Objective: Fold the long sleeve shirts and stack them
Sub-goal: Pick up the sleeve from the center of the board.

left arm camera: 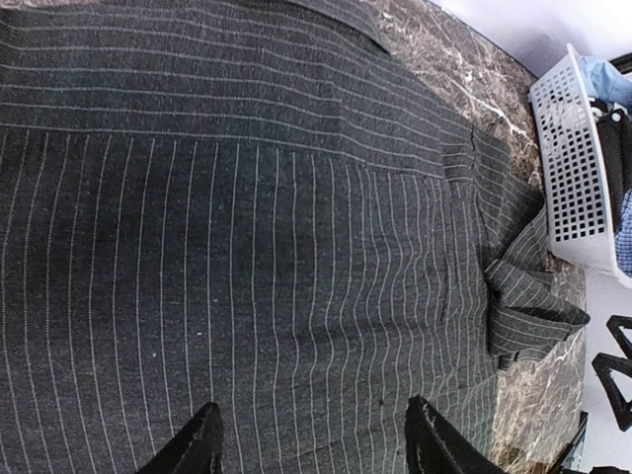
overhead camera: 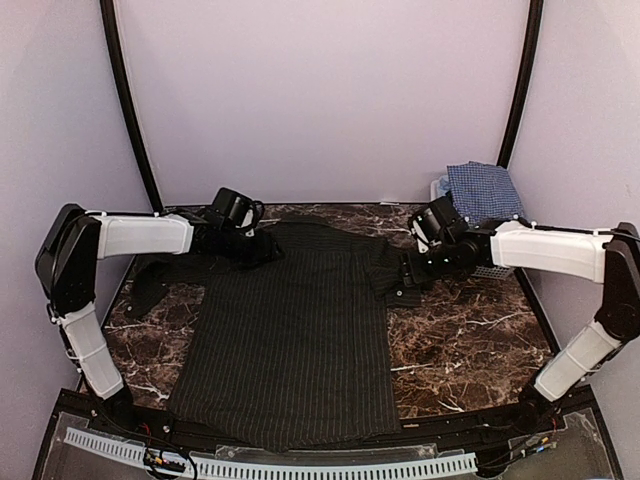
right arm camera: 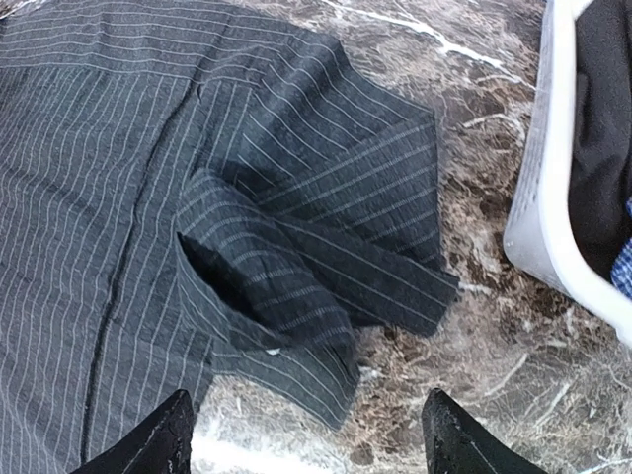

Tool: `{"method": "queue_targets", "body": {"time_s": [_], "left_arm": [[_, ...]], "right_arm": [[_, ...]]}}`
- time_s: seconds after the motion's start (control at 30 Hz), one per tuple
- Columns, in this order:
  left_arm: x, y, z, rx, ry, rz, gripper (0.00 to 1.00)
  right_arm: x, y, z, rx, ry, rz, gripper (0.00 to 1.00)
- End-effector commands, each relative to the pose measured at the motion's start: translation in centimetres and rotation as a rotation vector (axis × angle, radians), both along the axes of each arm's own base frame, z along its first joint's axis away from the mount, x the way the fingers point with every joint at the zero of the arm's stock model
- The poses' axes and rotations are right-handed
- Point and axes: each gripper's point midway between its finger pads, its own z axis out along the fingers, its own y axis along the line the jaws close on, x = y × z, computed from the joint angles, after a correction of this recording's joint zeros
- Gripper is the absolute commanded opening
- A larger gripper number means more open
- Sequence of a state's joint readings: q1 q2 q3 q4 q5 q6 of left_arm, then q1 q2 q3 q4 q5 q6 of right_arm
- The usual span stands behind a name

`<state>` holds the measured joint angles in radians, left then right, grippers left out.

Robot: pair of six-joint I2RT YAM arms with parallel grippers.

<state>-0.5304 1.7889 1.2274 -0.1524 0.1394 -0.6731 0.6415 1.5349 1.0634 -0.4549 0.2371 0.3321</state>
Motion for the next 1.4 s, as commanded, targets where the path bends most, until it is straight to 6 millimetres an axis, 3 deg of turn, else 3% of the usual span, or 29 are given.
{"method": "queue_targets", "body": {"time_s": [0.0, 0.37, 0.63, 0.9, 0.97, 1.03, 1.2, 1.27, 1.37], "left_arm": [[0.1, 0.0, -2.8, 0.017, 0.037, 0.024, 0.62], [2.5, -0.6, -6.9, 0.087, 0.074, 0.042, 0.61], [4.2, -1.0, -7.5, 0.094, 0.072, 0.055, 0.62], [5.4, -1.1, -7.4, 0.086, 0.067, 0.059, 0.62], [5.5, -1.3, -7.0, 0.084, 0.062, 0.048, 0.62], [5.6, -1.6, -6.2, 0.078, 0.051, 0.029, 0.62], [5.5, -2.2, -2.1, 0.041, -0.032, -0.021, 0.63], [5.1, -2.4, -0.5, 0.03, -0.073, -0.044, 0.63], [4.0, -2.5, 1.9, 0.019, -0.131, -0.08, 0.63]], "right_arm": [[-0.2, -1.2, 0.3, 0.022, -0.045, -0.047, 0.76], [-0.9, -1.2, -2.9, 0.121, 0.031, -0.016, 0.58], [-0.6, -1.4, -5.9, 0.15, 0.077, -0.03, 0.53], [0.2, -1.4, -7.3, 0.157, 0.09, -0.049, 0.47], [0.3, -1.4, -7.4, 0.159, 0.092, -0.051, 0.43], [0.3, -1.4, -7.2, 0.161, 0.096, -0.053, 0.31], [0.2, -0.8, -5.5, 0.196, 0.095, -0.036, 0.07], [0.0, -0.1, -4.3, 0.236, 0.102, -0.009, 0.01], [-0.7, 1.3, -2.5, 0.302, 0.119, 0.047, 0.0]]}}
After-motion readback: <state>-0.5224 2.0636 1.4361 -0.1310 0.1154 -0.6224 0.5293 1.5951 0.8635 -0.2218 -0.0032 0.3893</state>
